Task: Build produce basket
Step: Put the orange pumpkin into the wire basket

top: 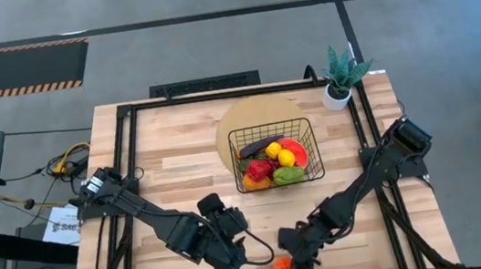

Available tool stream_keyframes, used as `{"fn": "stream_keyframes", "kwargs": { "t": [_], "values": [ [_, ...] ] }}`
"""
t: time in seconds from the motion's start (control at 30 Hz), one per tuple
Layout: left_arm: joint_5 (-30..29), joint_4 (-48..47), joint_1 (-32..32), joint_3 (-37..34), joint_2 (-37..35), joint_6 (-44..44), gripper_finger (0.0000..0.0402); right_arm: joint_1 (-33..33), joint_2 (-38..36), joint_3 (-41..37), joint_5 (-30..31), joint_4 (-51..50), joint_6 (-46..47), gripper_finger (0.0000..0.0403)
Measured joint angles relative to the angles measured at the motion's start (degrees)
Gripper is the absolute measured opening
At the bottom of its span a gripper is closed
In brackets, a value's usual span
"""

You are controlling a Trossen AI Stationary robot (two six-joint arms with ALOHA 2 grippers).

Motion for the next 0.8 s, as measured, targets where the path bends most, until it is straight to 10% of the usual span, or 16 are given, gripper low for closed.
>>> {"fn": "stream_keyframes", "kwargs": {
  "t": [0.33,0.8],
  "values": [
    [-0.1,-2.2,-0.1,0.0,0.0,0.8,0.0314,0.3,-4.1,14.7,12.7,-30.5,-6.1,0.0013],
    [-0.2,-2.8,-0.4,0.0,0.0,-0.5,0.0264,7.8,-14.5,27.1,35.2,-60.3,8.3,0.0007]
  ]
}}
